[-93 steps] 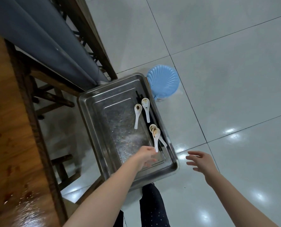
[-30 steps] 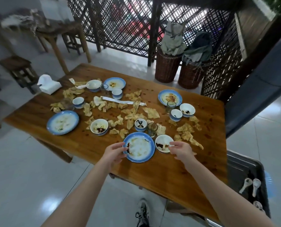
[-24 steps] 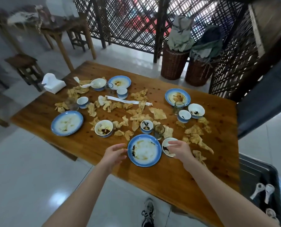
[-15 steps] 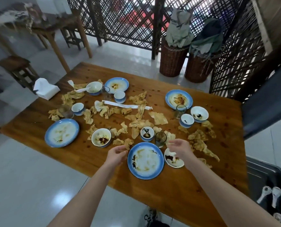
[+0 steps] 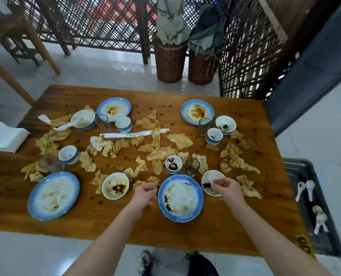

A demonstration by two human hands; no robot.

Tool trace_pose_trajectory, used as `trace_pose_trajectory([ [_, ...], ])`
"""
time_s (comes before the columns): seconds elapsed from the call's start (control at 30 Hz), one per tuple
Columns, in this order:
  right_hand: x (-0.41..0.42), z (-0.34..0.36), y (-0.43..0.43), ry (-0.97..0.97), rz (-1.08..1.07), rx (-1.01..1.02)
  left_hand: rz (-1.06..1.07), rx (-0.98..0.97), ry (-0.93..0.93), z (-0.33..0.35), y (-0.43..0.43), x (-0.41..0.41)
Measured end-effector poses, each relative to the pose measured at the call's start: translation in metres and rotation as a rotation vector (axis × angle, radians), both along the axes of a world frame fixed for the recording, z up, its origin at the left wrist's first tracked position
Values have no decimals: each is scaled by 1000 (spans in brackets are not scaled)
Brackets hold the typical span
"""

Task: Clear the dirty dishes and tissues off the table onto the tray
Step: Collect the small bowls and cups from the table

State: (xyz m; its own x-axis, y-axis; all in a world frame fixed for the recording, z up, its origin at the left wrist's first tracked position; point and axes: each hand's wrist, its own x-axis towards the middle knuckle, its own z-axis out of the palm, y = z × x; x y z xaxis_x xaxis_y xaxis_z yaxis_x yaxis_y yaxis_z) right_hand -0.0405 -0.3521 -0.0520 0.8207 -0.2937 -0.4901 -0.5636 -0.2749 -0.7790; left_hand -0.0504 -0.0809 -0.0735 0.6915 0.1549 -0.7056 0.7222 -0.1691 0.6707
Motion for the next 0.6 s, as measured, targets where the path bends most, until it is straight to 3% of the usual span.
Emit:
trace_pose_trajectory([
  [0.3, -60, -33, 34, 170, -193, -14, -251, -136, 50, -2, 8, 14],
  [0.6, -54, -51, 53, 217, -210, -36, -392, 54, 7, -12, 5, 20],
])
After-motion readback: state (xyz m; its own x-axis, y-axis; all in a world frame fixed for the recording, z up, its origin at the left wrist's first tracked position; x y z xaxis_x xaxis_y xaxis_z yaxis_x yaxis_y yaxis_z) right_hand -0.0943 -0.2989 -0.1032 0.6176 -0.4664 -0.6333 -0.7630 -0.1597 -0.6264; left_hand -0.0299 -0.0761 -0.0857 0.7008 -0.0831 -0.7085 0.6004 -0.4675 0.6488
